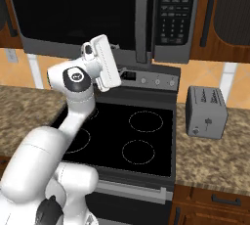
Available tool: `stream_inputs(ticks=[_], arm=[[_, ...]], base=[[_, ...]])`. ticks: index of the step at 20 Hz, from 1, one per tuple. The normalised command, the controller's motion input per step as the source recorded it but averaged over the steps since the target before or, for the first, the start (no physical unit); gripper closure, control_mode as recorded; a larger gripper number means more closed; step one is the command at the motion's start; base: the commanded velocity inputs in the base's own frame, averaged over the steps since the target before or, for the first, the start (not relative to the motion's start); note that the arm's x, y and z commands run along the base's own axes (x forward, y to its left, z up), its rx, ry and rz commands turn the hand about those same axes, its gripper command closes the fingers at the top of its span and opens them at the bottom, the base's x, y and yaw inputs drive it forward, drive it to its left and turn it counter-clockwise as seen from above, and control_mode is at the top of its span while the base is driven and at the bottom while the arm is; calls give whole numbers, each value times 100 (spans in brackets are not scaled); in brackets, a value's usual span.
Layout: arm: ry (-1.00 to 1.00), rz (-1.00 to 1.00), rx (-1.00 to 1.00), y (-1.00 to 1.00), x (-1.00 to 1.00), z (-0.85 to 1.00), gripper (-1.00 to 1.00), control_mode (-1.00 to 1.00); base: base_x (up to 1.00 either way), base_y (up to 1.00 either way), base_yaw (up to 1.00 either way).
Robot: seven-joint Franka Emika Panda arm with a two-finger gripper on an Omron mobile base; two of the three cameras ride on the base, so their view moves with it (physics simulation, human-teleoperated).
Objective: Open the microwave, place the bowl with waffle inside the microwave, then close the microwave door and turn it on.
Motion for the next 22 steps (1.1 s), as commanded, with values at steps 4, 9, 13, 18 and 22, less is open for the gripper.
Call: stream_inputs(ticks=[4, 9, 13, 18, 22], arm=[[24, 0, 1, 0, 59, 14, -100, -100], [24, 0, 3, 0, 46, 0, -100, -100], [20, 0, 5, -4, 30, 0, -100, -100], [3, 8, 18, 0, -92, 5, -100, -100], [0, 14, 40, -21, -93, 47, -100, -100]], base=[[0, 0, 0], [0, 0, 0], [0, 0, 0], [0, 0, 0], [0, 0, 0]])
